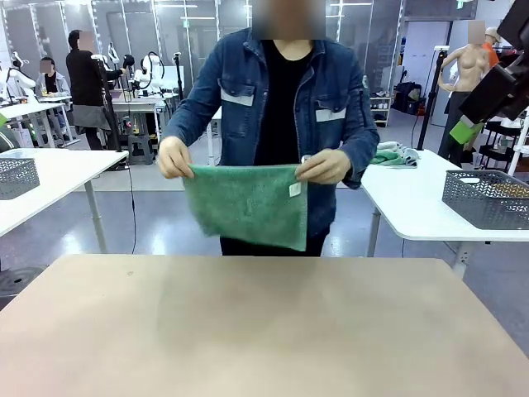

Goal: Fold the towels and place them in the basket.
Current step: When a person lays out a Towel with hook on the table, fold it in half twice.

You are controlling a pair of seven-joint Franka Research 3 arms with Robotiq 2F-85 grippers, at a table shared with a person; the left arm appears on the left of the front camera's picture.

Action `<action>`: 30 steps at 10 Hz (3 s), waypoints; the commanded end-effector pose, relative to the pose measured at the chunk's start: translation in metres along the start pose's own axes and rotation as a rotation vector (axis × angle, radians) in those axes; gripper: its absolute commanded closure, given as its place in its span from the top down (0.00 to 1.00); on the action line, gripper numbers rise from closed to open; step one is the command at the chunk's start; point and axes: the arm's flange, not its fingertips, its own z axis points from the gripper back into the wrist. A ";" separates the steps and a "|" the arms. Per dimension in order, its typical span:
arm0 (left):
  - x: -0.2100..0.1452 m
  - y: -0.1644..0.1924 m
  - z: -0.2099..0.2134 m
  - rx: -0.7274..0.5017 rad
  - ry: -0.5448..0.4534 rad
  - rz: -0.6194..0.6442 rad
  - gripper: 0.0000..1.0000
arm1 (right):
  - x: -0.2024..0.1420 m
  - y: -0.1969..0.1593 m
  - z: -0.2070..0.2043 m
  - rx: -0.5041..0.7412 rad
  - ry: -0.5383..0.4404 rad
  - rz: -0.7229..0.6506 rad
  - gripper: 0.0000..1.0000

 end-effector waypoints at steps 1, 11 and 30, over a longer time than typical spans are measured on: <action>0.002 0.000 0.000 0.001 0.000 -0.004 1.00 | 0.001 0.000 0.000 -0.002 -0.004 -0.001 1.00; 0.002 0.000 0.000 0.001 0.000 -0.004 1.00 | 0.001 0.000 0.000 -0.002 -0.004 -0.001 1.00; 0.000 0.000 0.000 0.000 0.000 0.000 1.00 | 0.000 0.000 0.000 0.000 0.000 0.000 1.00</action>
